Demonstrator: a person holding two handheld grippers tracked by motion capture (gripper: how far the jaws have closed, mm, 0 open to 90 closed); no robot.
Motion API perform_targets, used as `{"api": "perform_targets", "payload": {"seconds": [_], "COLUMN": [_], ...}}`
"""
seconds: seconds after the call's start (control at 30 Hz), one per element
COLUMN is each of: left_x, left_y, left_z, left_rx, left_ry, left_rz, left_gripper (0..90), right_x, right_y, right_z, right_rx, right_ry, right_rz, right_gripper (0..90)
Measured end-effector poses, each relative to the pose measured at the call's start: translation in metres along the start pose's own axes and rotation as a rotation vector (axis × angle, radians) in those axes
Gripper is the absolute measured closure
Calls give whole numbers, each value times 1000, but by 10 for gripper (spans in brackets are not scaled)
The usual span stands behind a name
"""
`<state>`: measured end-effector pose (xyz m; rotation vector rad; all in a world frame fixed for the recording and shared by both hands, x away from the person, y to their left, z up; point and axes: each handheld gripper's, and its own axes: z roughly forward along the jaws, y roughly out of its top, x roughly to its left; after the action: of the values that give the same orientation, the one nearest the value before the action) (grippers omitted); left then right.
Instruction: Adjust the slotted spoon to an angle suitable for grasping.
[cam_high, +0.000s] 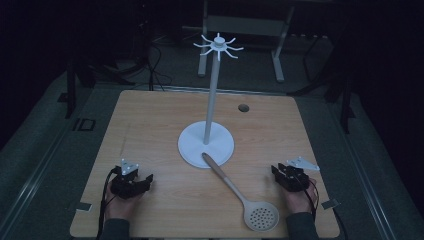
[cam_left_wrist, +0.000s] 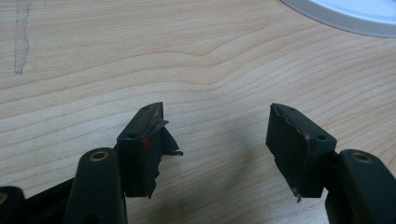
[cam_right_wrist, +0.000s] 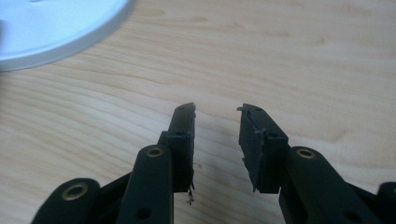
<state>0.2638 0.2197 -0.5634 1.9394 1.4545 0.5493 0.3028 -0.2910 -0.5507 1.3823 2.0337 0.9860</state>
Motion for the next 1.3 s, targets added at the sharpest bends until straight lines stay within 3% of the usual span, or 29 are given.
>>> {"api": "perform_targets", "payload": {"seconds": [0.03,0.07,0.17,0.2,0.6,0.87,1.17,1.3], "left_x": [0,0,0,-1,-1,0,0,1], "left_y": [0,0,0,0,0,0,0,0], "left_z": [0,0,0,0,0,0,0,-1], "left_rx": [0,-1,-1,-1,-1,0,-1,-5], "left_ry": [0,-1,-1,1,0,5,5,6], "left_rz": [0,2,4,4,4,-1,-1,-7], "left_gripper": [379,379,378,379,379,378,379,379], "right_x": [4,12,14,22,33,45,58,65], "right_y": [2,5,6,11,26,41,48,52], "right_z": [-2,-7,-8,-14,-31,-41,-41,-37], "right_rx": [-3,-11,-9,-10,-11,6,12,59], "right_ry": [0,-12,-13,-14,28,60,114,154], "right_rz": [-23,-76,-90,-115,-126,-159,-183,-204], "right_gripper": [657,663,664,679,666,664,652,651]}}
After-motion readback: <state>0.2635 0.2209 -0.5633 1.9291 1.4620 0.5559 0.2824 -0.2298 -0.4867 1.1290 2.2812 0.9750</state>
